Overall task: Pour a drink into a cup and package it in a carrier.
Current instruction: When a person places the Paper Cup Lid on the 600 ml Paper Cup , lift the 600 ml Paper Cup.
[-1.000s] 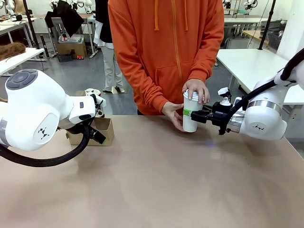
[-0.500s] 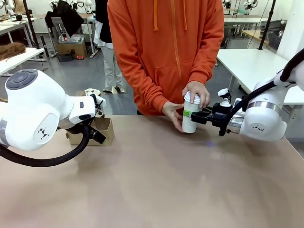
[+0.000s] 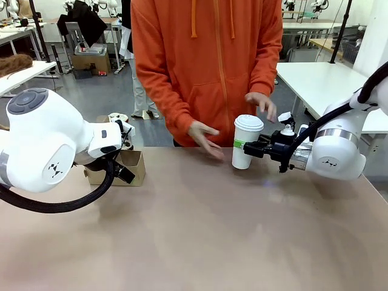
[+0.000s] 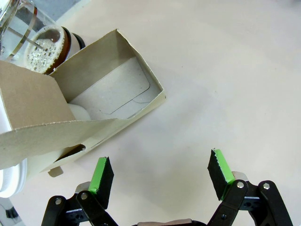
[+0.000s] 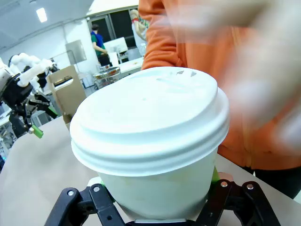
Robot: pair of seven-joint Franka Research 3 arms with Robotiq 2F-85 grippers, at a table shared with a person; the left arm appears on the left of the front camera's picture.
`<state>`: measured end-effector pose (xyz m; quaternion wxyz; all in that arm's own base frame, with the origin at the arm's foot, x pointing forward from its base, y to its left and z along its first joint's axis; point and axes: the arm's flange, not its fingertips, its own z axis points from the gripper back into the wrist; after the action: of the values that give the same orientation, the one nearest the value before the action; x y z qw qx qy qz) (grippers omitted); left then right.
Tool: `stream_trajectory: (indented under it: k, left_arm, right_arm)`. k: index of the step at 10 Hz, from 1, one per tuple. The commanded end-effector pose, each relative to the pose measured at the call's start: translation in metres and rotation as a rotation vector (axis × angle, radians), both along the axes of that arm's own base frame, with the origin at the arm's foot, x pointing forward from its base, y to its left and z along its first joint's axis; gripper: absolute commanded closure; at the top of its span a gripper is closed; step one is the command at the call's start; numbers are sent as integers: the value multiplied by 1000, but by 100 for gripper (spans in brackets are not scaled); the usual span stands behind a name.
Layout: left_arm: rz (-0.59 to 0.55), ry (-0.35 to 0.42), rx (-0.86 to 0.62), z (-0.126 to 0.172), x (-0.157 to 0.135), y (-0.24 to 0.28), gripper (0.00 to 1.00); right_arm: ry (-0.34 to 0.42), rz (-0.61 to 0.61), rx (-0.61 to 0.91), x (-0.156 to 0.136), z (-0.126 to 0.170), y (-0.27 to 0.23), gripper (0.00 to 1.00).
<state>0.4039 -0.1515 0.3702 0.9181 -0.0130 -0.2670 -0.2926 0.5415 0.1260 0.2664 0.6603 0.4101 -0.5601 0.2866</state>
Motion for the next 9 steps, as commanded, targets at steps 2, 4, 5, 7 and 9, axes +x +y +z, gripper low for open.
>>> stream_trajectory:
  k: [2,4,5,7,9]
  left_arm:
    - [0,0,-2,0,0,0,0]
    - [0,0,-2,0,0,0,0]
    - [0,0,-2,0,0,0,0]
    - [0,0,-2,0,0,0,0]
    - [0,0,-2,0,0,0,0]
  right_arm:
    - [-10,2,8,0,5,2,20]
    - [-10,2,8,0,5,2,20]
    - [-10,2,8,0,5,2,20]
    - [-33,18,-28,-9,27,-2,20]
    - [-57,37,-58,-27,91,-5,20]
